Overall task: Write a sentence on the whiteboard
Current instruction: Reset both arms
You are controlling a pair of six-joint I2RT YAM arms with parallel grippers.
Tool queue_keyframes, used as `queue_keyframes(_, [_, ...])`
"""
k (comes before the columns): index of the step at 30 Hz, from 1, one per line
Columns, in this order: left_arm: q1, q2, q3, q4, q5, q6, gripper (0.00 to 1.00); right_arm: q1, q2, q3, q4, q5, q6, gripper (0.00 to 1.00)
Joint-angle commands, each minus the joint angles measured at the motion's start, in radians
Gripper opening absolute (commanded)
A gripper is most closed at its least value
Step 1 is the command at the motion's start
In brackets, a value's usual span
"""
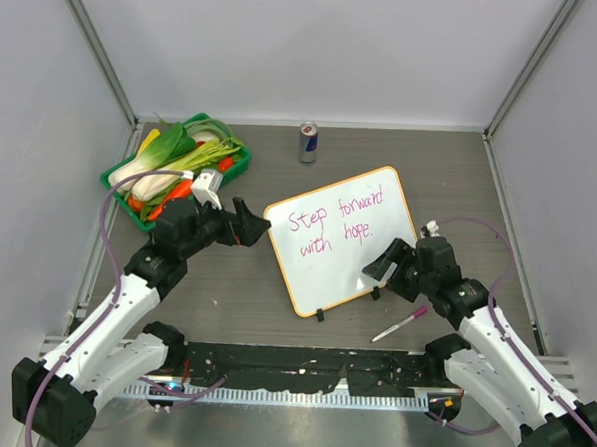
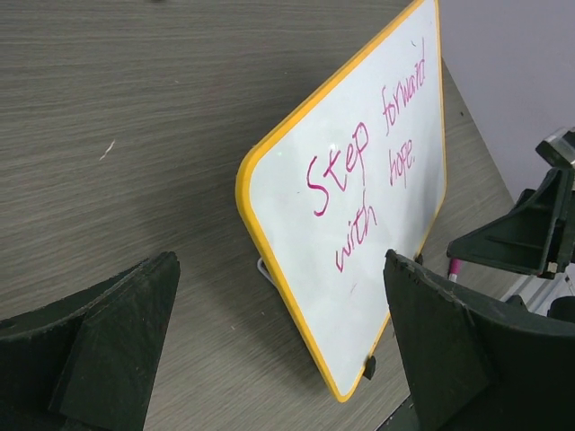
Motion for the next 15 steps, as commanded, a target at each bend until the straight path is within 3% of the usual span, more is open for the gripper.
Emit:
queue_keyframes(1, [-0.001, -0.026, 0.047, -0.012, -0.061, -0.016, 1.00, 0.002, 0.029, 0.105, 0.108, 0.064, -0.079, 0.80])
queue_keyframes(7, [-0.001, -0.024, 0.063, -0.060, -0.122, -0.019, 1.00, -0.001, 0.092, 0.206, 0.153, 0.144, -0.176, 0.82])
queue_keyframes(15, [-0.001, 0.028, 0.086, -0.112, -0.165, -0.030, 1.00, -0.001, 0.090, 0.330, 0.203, 0.378, -0.294, 0.82])
